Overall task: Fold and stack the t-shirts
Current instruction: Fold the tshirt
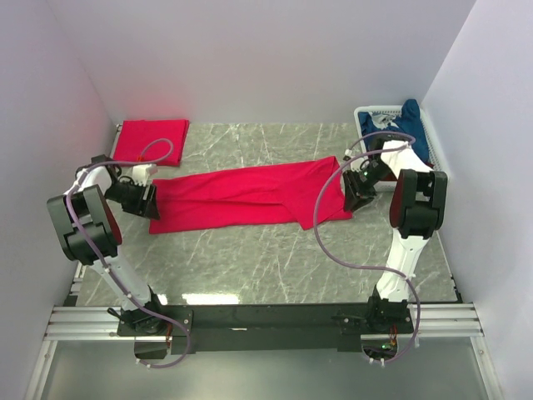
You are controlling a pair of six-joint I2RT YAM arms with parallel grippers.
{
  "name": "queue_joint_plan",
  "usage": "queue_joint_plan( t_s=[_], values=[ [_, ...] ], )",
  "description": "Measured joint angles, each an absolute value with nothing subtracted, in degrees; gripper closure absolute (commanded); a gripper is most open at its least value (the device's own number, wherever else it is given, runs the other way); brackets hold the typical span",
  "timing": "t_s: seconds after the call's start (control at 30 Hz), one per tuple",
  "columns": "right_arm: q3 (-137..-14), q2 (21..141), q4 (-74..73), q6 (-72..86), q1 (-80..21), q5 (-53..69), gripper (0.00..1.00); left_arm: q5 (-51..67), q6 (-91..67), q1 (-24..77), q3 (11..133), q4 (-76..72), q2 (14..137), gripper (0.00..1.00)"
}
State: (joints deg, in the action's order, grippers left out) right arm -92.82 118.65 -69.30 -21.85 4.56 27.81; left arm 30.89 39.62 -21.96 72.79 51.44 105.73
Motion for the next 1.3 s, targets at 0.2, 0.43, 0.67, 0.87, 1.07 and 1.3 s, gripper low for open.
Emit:
queue_joint_plan(
  t_s=[0.2, 0.43, 0.67, 0.87, 1.07, 1.3],
  values=[
    [-89.93, 118.52, -65.47, -20.12, 4.54, 27.66, 0.59, 32.08, 36.71, -22.70, 70.67, 50.09, 106.80, 0.33],
    [-89.49, 118.52, -62.61, -19.00, 4.54, 26.52, 0.55, 33.21, 34.70, -22.74, 70.04, 49.60, 107.50, 0.30],
    [-87.50, 118.52, -60.88, -18.87, 4.54, 24.77, 0.54, 34.22, 33.78, -23.18, 69.76, 49.34, 107.42, 0.26],
    [-86.72, 118.52, -60.42, -18.92, 4.54, 25.17, 0.67, 35.05, 33.39, -23.79, 69.54, 49.04, 107.42, 0.34],
    [-85.01, 118.52, -59.94, -18.92, 4.54, 25.39, 0.70, 35.14, 32.64, -23.99, 68.45, 48.34, 107.24, 0.39],
    [-84.14, 118.52, -59.20, -19.18, 4.54, 25.26, 1.00, 34.33, 30.76, -25.50, 66.59, 47.35, 106.69, 0.68]
  ],
)
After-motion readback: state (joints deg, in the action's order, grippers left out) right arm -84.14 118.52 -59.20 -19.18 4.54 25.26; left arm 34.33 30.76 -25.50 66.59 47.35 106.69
